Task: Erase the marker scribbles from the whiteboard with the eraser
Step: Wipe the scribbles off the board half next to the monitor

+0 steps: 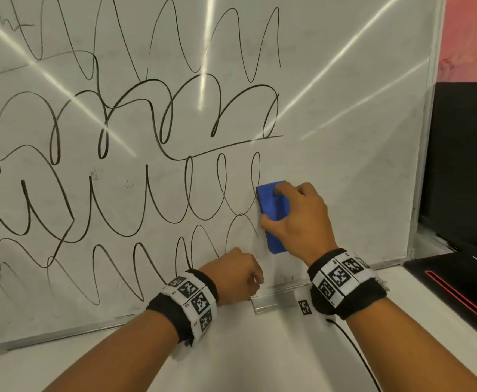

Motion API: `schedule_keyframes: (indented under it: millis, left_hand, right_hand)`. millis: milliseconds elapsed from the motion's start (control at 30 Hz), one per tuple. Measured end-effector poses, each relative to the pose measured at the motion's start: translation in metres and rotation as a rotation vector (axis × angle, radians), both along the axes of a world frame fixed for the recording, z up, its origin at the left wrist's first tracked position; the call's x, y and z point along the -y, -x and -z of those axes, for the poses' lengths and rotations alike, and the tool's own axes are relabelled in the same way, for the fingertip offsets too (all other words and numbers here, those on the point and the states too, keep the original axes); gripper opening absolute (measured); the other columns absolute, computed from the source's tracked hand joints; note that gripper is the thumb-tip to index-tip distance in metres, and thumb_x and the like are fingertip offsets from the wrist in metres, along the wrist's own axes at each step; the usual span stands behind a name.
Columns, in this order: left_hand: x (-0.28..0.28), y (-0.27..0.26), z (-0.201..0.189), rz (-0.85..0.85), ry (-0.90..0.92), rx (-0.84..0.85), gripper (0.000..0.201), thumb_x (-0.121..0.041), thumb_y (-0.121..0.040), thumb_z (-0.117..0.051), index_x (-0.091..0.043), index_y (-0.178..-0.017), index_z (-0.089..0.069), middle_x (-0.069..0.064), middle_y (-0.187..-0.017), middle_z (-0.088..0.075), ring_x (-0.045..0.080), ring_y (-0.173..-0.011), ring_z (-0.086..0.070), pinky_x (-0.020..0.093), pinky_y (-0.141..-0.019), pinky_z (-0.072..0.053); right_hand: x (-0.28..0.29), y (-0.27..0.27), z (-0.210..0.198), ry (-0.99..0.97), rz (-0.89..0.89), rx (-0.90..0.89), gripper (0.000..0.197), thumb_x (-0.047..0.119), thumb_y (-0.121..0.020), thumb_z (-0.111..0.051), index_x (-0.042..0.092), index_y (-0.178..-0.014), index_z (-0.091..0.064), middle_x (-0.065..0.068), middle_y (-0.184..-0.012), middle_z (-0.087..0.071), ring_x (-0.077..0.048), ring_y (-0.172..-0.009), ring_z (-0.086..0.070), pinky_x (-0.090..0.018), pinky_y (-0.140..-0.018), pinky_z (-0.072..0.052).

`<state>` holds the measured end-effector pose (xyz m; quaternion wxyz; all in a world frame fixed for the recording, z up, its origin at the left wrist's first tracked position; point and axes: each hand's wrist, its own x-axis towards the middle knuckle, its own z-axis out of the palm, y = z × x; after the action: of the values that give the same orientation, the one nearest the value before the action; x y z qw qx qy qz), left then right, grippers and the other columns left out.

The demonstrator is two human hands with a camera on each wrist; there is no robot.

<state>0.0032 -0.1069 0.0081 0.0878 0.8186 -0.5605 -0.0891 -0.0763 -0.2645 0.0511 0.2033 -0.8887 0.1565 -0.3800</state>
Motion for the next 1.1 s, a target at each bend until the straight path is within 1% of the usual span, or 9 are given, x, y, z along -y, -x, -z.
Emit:
schedule_keyframes:
  millis: [133,300,400,500,600,767,867,967,1100]
  left_hand:
    - [-0.004,-0.012,-0.056,-0.036,0.287,0.126,0.025,-0.027,-0.088,-0.054,-0.020,-0.094,-0.077,-0.005,-0.082,-0.073,0.011,-0.074,-0.066,0.033,-0.077,-0.056]
    - [-0.001,-0.032,-0.139,-0.129,0.631,0.388,0.024,-0.035,-0.092,-0.054,-0.021,-0.097,-0.074,-0.008,-0.078,-0.069,0.009,-0.068,-0.064,0.034,-0.071,-0.058]
    - [0.003,-0.045,-0.173,-0.159,0.703,0.556,0.027,-0.036,-0.092,-0.052,-0.020,-0.097,-0.073,-0.006,-0.082,-0.068,0.012,-0.076,-0.061,0.036,-0.073,-0.055]
    - [0.009,-0.055,-0.199,-0.173,0.744,0.682,0.029,-0.033,-0.091,-0.052,-0.017,-0.103,-0.073,-0.001,-0.086,-0.068,0.019,-0.087,-0.057,0.040,-0.081,-0.048]
    - [0.014,-0.066,-0.229,-0.170,0.760,0.778,0.034,-0.034,-0.090,-0.052,-0.016,-0.113,-0.071,0.004,-0.105,-0.069,0.027,-0.104,-0.055,0.046,-0.091,-0.039]
    - [0.024,-0.087,-0.278,-0.206,0.742,0.933,0.046,-0.039,-0.090,-0.047,-0.016,-0.127,-0.062,0.010,-0.127,-0.056,0.033,-0.123,-0.044,0.049,-0.100,-0.032]
    - [0.030,-0.095,-0.298,-0.248,0.708,0.987,0.052,-0.042,-0.090,-0.042,-0.016,-0.133,-0.055,0.013,-0.137,-0.048,0.034,-0.130,-0.039,0.050,-0.103,-0.030]
    - [0.034,-0.101,-0.312,-0.285,0.674,0.996,0.057,-0.046,-0.090,-0.037,-0.013,-0.135,-0.049,0.015,-0.142,-0.043,0.035,-0.135,-0.035,0.052,-0.107,-0.028]
    - [0.031,-0.114,-0.333,-0.338,0.607,1.063,0.064,-0.051,-0.092,-0.032,-0.010,-0.142,-0.040,0.020,-0.148,-0.036,0.037,-0.140,-0.029,0.055,-0.112,-0.023]
  right_hand:
    - [0.011,-0.012,-0.041,0.004,0.043,0.125,0.051,0.042,-0.075,-0.078,0.024,-0.121,-0.061,-0.001,-0.104,-0.048,-0.016,-0.083,-0.049,-0.023,-0.071,-0.039]
    - [0.021,-0.020,-0.080,0.027,0.086,0.165,0.052,0.041,-0.079,-0.075,0.023,-0.125,-0.060,-0.002,-0.106,-0.051,-0.016,-0.087,-0.049,-0.023,-0.073,-0.038]
    - [0.019,-0.015,-0.064,0.026,0.073,0.124,0.053,0.043,-0.079,-0.075,0.025,-0.127,-0.059,0.001,-0.109,-0.049,-0.015,-0.090,-0.051,-0.023,-0.075,-0.041]
    - [0.020,-0.012,-0.057,-0.003,0.040,0.118,0.053,0.042,-0.079,-0.076,0.025,-0.126,-0.061,0.002,-0.110,-0.049,-0.014,-0.091,-0.052,-0.021,-0.076,-0.041]
    - [0.025,-0.020,-0.079,0.010,0.038,0.165,0.053,0.041,-0.079,-0.076,0.024,-0.127,-0.061,0.001,-0.110,-0.050,-0.015,-0.091,-0.052,-0.021,-0.076,-0.040]
    - [0.029,-0.038,-0.122,0.031,0.055,0.219,0.054,0.044,-0.080,-0.073,0.023,-0.128,-0.060,-0.001,-0.108,-0.051,-0.013,-0.088,-0.048,-0.016,-0.073,-0.034]
    - [0.027,-0.037,-0.122,0.035,0.047,0.207,0.053,0.045,-0.081,-0.073,0.023,-0.128,-0.060,0.000,-0.107,-0.050,-0.013,-0.088,-0.048,-0.012,-0.069,-0.033]
    - [0.028,-0.028,-0.108,0.049,0.043,0.159,0.054,0.046,-0.080,-0.073,0.024,-0.128,-0.060,0.001,-0.108,-0.050,-0.012,-0.089,-0.049,-0.018,-0.075,-0.037]
    - [0.033,-0.026,-0.114,0.064,0.058,0.148,0.054,0.047,-0.078,-0.074,0.025,-0.126,-0.062,0.002,-0.103,-0.050,-0.013,-0.087,-0.049,-0.021,-0.073,-0.037]
